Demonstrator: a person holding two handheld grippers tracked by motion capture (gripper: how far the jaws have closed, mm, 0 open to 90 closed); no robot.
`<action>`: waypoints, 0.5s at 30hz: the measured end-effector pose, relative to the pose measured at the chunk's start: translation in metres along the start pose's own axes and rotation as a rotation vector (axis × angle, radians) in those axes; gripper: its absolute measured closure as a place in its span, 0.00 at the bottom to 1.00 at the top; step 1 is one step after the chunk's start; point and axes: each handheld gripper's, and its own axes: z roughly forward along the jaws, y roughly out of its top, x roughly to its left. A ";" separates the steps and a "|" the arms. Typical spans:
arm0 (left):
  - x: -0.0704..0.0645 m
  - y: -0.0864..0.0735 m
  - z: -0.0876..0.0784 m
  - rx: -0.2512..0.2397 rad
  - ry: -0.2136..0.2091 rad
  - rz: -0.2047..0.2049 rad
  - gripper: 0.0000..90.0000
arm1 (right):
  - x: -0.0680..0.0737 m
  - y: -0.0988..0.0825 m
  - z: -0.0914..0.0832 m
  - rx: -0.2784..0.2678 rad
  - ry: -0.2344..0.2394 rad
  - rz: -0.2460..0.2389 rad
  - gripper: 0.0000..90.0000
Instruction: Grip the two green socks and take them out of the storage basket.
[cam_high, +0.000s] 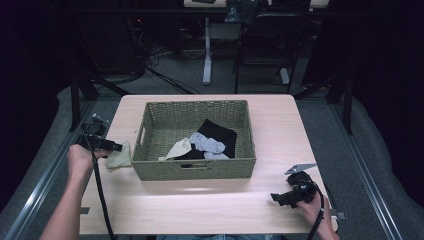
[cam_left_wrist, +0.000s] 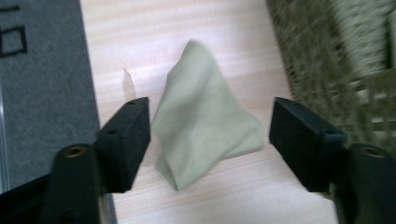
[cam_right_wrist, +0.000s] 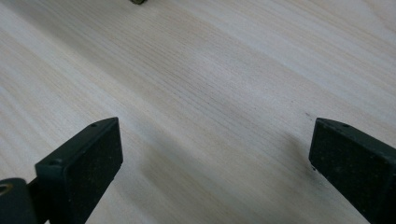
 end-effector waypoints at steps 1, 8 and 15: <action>-0.002 0.004 -0.012 -0.028 0.003 0.011 0.28 | 0.000 0.000 0.000 0.007 -0.006 -0.005 0.02; -0.020 0.021 -0.053 -0.100 -0.011 0.071 0.18 | 0.000 0.000 0.000 0.000 0.000 -0.001 0.02; -0.045 0.040 -0.076 -0.160 -0.060 0.126 0.12 | 0.000 0.000 0.000 0.005 0.002 0.000 0.02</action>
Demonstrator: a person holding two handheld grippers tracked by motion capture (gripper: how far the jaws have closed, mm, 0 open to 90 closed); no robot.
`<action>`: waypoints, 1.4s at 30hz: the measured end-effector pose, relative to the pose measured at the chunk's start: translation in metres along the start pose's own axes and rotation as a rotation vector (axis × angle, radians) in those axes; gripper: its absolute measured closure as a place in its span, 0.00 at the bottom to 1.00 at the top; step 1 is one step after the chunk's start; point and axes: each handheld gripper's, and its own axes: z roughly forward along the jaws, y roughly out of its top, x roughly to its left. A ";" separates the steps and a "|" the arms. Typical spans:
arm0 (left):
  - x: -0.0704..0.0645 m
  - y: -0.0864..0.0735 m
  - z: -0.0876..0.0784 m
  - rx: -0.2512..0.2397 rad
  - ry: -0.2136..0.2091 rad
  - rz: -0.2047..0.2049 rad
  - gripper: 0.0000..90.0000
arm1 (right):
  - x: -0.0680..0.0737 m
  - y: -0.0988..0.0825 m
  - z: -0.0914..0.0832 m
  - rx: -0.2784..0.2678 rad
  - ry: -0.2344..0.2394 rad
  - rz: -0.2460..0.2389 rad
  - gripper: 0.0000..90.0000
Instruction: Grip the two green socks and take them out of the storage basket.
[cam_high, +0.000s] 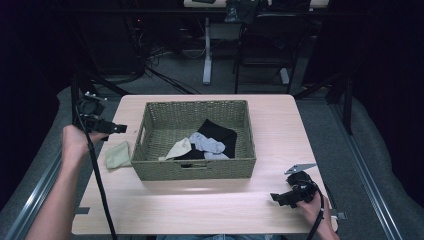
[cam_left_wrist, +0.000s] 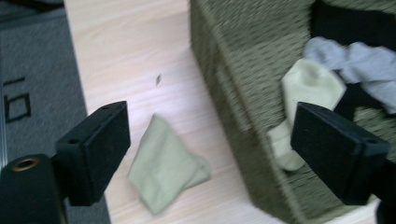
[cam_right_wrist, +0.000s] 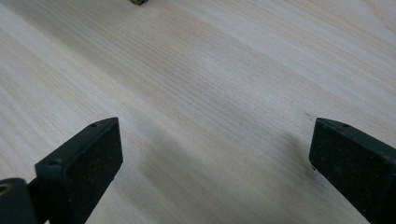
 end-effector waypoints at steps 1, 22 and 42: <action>-0.003 0.003 -0.001 -0.005 0.001 0.008 0.11 | 0.000 0.000 0.000 -0.005 0.000 0.001 0.02; -0.072 0.055 0.047 0.032 -0.062 0.147 0.04 | 0.000 -0.001 -0.001 -0.009 -0.006 -0.002 0.02; -0.092 0.042 0.125 0.197 -0.116 0.179 0.08 | 0.000 -0.001 -0.001 -0.010 -0.004 -0.001 0.02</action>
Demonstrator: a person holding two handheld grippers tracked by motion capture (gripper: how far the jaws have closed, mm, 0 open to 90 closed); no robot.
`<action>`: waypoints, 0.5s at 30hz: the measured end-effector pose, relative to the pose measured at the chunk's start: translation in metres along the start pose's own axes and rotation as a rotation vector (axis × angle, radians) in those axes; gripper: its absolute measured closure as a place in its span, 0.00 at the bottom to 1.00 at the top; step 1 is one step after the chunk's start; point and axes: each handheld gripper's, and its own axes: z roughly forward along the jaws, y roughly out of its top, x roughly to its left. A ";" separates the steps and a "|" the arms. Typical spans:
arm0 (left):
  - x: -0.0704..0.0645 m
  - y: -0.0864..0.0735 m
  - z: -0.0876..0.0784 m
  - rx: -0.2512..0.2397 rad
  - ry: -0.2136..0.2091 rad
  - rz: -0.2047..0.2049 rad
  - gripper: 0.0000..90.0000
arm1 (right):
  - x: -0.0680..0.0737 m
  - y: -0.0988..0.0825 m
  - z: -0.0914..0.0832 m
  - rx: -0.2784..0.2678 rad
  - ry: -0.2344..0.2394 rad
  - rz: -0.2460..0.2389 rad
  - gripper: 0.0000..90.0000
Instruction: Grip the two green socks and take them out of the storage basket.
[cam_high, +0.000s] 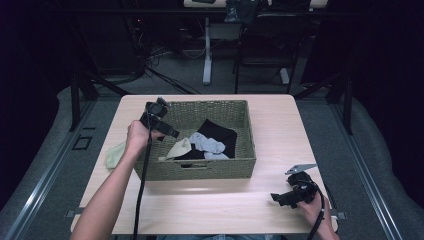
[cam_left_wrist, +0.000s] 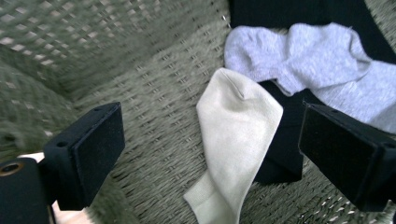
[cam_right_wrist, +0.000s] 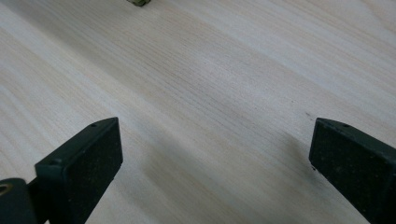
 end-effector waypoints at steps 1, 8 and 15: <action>0.000 0.000 0.003 0.013 0.002 0.008 0.08 | 0.000 0.000 0.000 0.001 -0.001 -0.001 0.02; -0.002 -0.004 0.020 0.073 -0.043 0.022 0.10 | 0.000 0.000 0.000 0.002 0.007 -0.003 0.02; -0.005 -0.006 0.030 0.126 -0.062 0.055 0.12 | 0.000 0.000 0.000 -0.002 0.002 0.002 0.02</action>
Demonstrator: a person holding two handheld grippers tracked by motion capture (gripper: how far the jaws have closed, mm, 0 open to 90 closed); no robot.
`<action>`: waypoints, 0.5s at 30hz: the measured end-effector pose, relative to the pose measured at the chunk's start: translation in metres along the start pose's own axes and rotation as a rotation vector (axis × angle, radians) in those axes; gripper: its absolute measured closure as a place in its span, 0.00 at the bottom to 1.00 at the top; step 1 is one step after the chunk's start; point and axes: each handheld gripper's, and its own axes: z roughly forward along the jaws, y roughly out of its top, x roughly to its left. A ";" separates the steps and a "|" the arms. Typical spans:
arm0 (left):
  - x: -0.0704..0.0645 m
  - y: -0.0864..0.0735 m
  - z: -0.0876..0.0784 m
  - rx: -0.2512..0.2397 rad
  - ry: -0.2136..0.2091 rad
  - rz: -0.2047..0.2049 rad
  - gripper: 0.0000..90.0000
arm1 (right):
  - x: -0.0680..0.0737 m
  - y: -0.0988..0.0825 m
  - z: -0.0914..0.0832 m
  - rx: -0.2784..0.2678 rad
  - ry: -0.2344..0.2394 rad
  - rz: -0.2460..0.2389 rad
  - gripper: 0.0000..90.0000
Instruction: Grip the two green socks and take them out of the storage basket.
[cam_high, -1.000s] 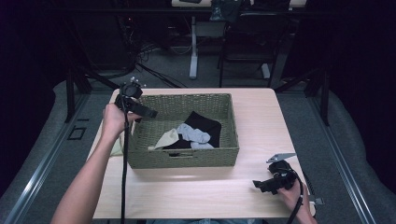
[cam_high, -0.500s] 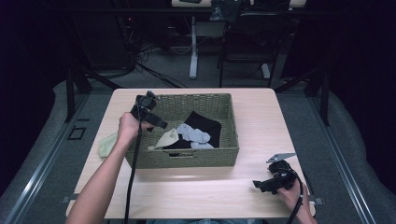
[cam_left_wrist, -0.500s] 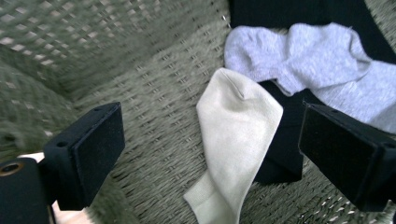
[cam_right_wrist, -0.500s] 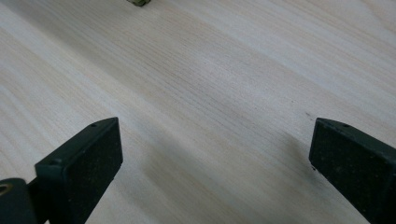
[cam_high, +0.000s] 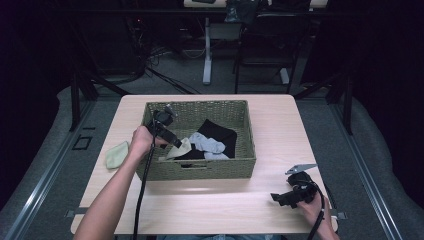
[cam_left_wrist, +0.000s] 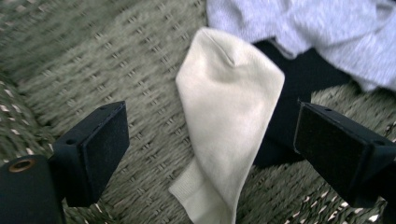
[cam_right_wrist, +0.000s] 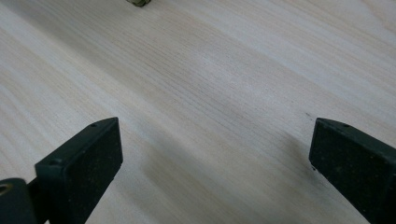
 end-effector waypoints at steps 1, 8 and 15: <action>0.000 0.000 0.003 0.015 -0.007 0.007 0.13 | 0.000 0.000 0.000 -0.002 0.001 0.001 0.02; -0.005 0.002 0.013 0.054 -0.021 0.027 0.13 | 0.000 0.000 0.000 -0.007 0.002 0.007 0.02; -0.016 0.007 0.025 0.090 -0.039 0.072 0.15 | 0.000 0.000 -0.001 -0.008 0.004 0.008 0.02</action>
